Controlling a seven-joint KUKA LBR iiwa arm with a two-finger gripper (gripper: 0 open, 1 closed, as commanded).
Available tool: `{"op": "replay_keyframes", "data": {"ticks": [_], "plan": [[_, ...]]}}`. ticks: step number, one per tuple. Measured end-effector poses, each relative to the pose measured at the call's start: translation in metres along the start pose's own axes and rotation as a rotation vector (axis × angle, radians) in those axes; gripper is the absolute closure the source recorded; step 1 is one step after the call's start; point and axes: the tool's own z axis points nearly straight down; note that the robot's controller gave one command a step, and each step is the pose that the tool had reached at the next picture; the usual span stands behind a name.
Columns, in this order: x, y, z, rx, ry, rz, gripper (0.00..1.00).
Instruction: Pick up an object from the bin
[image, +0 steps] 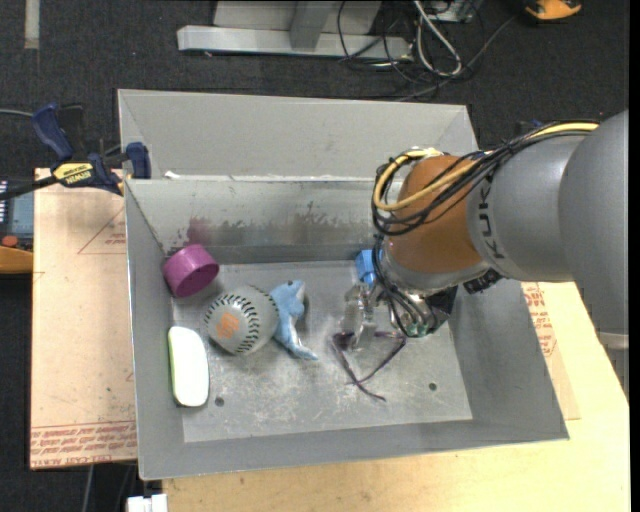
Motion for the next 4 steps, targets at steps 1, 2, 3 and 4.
{"op": "replay_keyframes", "data": {"ticks": [1,2,3,4], "plan": [[0.0000,0.0000,0.0000,0.000,0.000,0.000,1.00],[0.0000,0.0000,0.0000,0.000,0.000,0.000,1.00],[0.0000,0.0000,0.0000,0.000,0.000,0.000,1.00],[0.0000,-0.0004,0.0000,0.000,0.000,0.001,1.00]]}}
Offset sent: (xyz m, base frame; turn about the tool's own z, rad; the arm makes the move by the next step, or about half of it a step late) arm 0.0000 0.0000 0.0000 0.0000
